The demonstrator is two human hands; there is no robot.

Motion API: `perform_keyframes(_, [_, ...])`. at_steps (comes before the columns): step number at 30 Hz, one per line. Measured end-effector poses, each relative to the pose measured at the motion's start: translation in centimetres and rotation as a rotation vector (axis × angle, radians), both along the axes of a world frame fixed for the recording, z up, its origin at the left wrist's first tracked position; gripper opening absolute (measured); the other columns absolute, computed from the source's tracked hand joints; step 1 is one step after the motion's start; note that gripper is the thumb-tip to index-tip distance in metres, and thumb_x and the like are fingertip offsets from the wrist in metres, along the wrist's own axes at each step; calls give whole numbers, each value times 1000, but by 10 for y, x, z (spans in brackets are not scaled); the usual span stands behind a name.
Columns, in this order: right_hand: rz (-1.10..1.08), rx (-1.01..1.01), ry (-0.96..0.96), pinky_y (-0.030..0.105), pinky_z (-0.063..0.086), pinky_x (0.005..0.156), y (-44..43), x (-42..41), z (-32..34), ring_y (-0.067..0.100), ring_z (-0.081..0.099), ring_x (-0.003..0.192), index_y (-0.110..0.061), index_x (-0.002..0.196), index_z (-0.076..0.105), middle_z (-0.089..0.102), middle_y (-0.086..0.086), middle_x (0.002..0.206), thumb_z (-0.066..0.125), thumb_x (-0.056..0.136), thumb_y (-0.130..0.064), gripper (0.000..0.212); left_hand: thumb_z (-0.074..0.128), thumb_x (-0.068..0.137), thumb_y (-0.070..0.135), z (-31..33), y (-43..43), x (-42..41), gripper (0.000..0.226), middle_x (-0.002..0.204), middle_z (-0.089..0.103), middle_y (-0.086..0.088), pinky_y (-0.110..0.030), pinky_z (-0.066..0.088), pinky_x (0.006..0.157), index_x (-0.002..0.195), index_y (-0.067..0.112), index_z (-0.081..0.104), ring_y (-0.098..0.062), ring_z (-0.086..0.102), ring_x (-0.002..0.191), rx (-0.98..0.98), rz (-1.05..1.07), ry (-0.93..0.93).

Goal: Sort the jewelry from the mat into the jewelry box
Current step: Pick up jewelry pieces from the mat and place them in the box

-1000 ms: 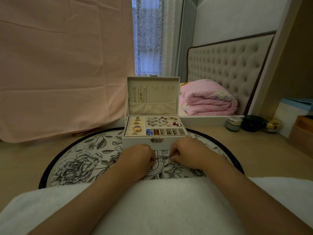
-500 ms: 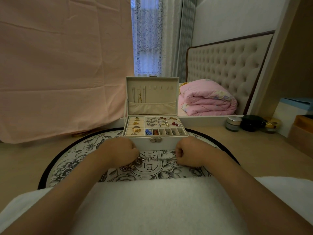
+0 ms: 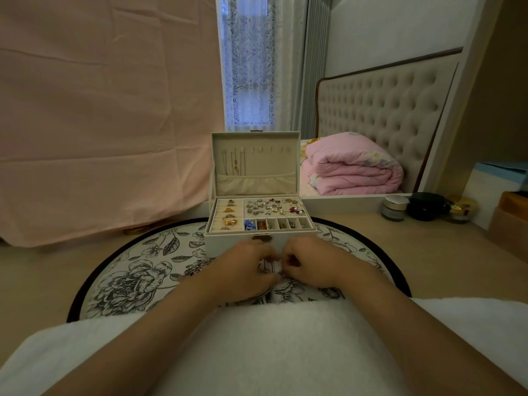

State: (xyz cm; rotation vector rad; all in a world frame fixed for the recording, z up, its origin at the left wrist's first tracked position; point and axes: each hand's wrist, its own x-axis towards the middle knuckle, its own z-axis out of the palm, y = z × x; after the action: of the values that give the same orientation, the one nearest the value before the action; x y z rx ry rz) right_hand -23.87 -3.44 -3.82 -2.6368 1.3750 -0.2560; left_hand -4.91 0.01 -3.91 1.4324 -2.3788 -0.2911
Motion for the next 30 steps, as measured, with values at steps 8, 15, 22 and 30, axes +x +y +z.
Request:
perform_keyframes(8, [-111,332,-691,34,50,76,-7,-10,13,17,64,76,-23,79,64,69,1,80,55,101,-25,23,75,86,14,27,-27,-13,31,84,75,-4,-36,58,80,111,15,58,-20,71,78,378,6,520])
perform_keyframes(15, [-178,540,-936,24,26,46,-3,-9,27,7,30,47,-18,84,57,38,-6,59,49,105,-23,23,58,99,13,51,-40,-6,14,78,72,0,-23,45,55,98,5,69,-10,53,59,356,-40,586])
perform_keyframes(22, [-118,410,-798,18,30,43,-7,-6,40,5,34,45,-17,79,69,51,-9,56,65,97,-21,19,57,100,21,46,-44,9,21,83,75,-6,-20,41,51,95,6,72,-9,48,52,339,-76,527])
perform_keyframes(30, [-98,404,-958,16,28,39,-19,11,47,2,35,41,-12,87,66,61,-3,67,58,100,-15,16,55,99,9,40,-49,19,15,95,75,-10,-21,43,56,102,4,69,-11,58,61,412,-138,740])
